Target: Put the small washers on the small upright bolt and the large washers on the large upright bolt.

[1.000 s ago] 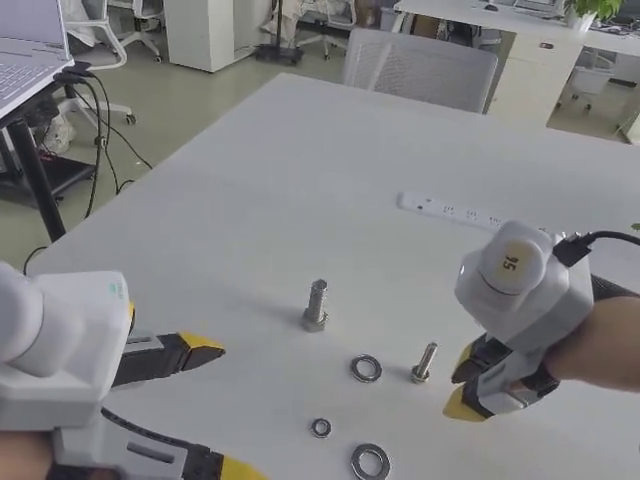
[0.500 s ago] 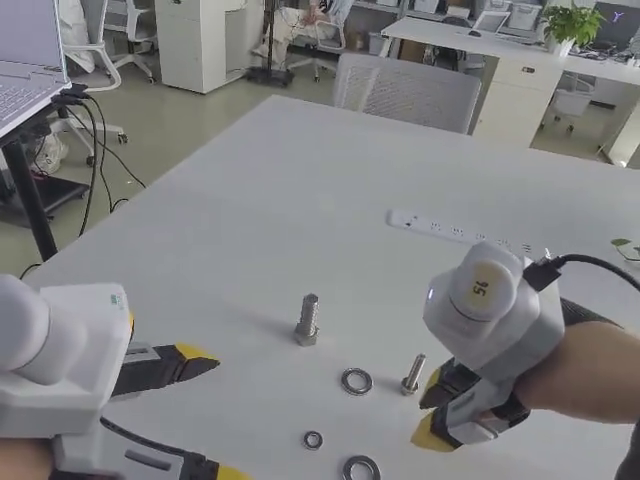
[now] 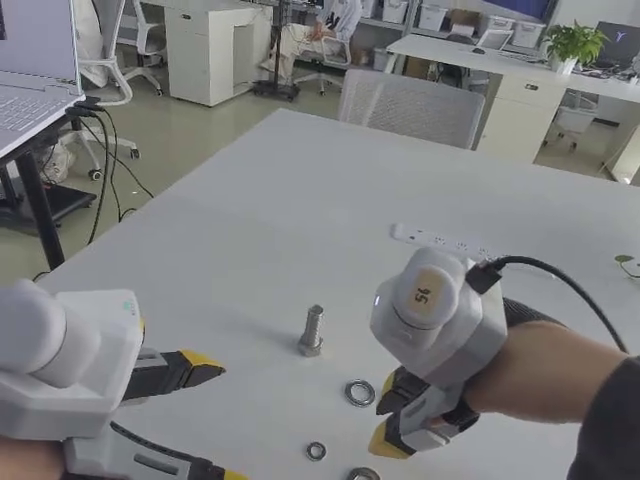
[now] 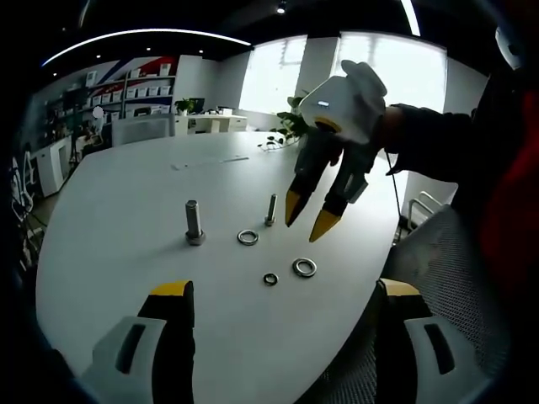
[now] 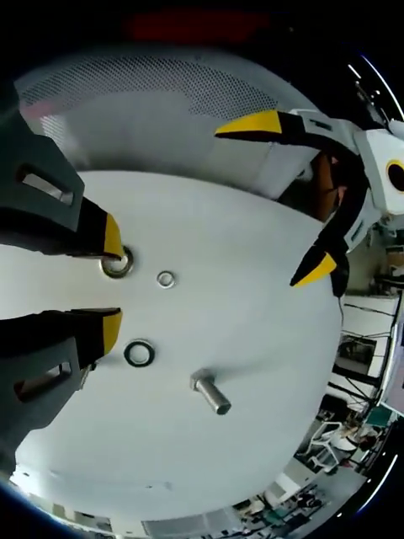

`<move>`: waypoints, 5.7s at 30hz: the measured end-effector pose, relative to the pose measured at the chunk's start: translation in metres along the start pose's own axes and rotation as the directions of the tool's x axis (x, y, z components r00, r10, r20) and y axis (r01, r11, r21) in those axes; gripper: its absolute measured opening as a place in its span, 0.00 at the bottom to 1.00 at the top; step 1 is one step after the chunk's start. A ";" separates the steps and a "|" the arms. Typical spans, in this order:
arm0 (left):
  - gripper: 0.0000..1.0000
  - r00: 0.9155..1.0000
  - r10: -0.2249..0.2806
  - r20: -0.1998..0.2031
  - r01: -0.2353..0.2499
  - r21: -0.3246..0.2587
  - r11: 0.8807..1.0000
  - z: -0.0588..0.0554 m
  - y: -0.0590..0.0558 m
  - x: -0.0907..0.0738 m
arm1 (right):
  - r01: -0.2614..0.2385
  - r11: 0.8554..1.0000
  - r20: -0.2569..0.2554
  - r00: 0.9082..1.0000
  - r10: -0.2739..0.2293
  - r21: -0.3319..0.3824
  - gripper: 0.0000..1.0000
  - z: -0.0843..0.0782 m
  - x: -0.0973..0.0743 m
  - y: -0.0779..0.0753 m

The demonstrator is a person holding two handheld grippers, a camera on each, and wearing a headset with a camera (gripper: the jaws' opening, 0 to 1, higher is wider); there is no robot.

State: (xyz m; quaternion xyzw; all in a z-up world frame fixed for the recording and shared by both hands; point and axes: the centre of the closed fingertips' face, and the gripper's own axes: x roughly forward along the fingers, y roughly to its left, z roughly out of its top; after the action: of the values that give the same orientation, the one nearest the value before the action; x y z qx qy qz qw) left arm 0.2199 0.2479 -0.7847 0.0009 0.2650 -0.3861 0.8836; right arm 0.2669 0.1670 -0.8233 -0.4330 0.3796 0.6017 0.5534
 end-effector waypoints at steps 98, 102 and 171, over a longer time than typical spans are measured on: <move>0.88 1.000 -0.002 0.022 0.002 0.000 1.000 0.003 -0.001 -0.004 | -0.043 0.991 -0.077 0.996 0.034 -0.124 0.14 0.010 0.053 -0.001; 0.88 1.000 -0.003 0.020 0.003 0.002 1.000 0.004 -0.001 -0.004 | -0.031 0.993 -0.070 0.997 0.023 -0.115 0.14 0.009 0.044 -0.002; 0.88 1.000 -0.006 -0.006 0.006 0.001 1.000 0.002 0.001 -0.001 | 0.170 0.983 -0.039 0.985 -0.167 0.070 0.14 -0.055 -0.050 -0.070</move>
State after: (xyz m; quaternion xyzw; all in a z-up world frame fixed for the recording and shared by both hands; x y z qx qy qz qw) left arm 0.2212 0.2486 -0.7829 0.0017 0.2672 -0.3887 0.8818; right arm 0.3432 0.1052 -0.7936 -0.4528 0.3724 0.5312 0.6116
